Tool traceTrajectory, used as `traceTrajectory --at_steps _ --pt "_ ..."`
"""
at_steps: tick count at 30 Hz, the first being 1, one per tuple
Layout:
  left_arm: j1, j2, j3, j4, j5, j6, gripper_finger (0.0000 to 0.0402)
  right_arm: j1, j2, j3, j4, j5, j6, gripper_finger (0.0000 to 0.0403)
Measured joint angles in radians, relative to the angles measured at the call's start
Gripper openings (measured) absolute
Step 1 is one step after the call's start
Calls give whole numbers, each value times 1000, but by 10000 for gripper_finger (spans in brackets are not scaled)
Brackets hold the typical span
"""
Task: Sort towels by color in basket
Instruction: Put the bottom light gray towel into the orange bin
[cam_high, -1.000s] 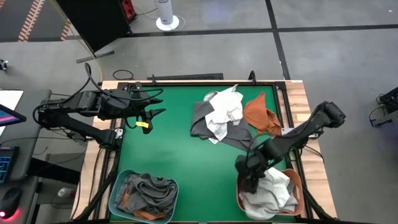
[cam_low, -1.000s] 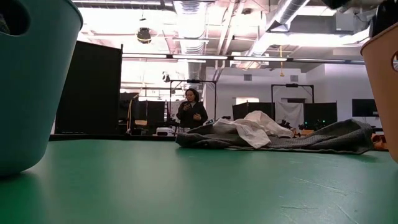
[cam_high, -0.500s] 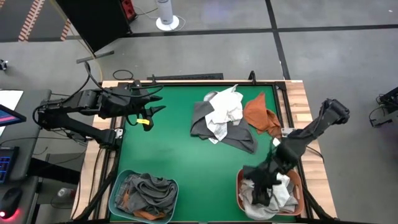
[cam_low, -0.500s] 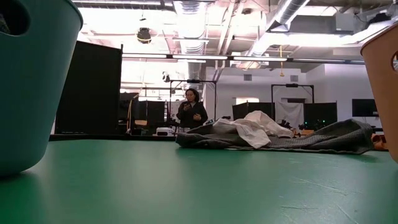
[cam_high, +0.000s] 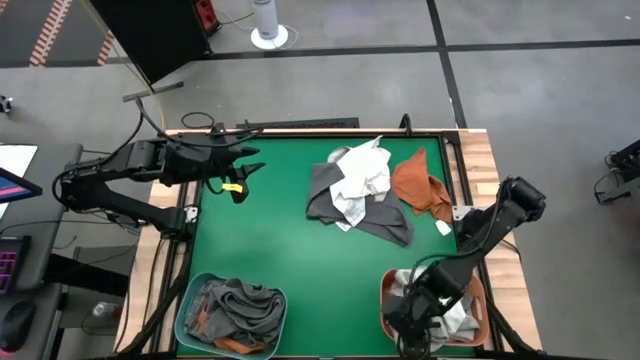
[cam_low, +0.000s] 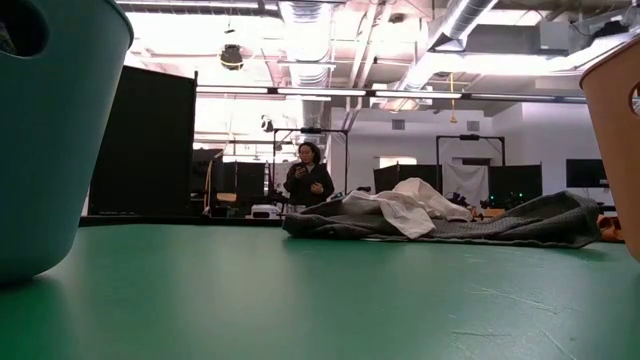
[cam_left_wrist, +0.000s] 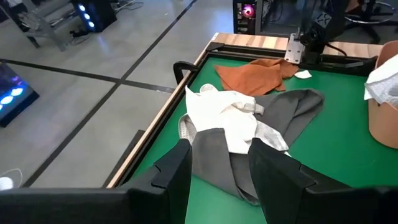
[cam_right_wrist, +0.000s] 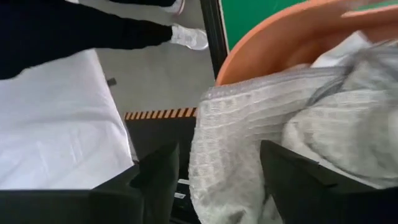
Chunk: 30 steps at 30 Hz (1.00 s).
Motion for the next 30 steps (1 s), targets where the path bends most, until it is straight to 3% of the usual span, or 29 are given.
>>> traceTrajectory --at_steps 8,17,24,27,30 --pt "0 0 0 0 3 -8 151 48 59 4 15 -3 -30 181" --pt "0 0 0 0 4 -1 151 36 39 4 20 -15 -27 21" --pt "0 0 0 0 4 3 151 7 2 5 1 -22 -15 49" --pt "0 0 0 0 4 2 151 -8 -17 5 -92 6 27 36" --pt "0 0 0 0 4 2 151 -17 -47 5 -191 98 77 17"
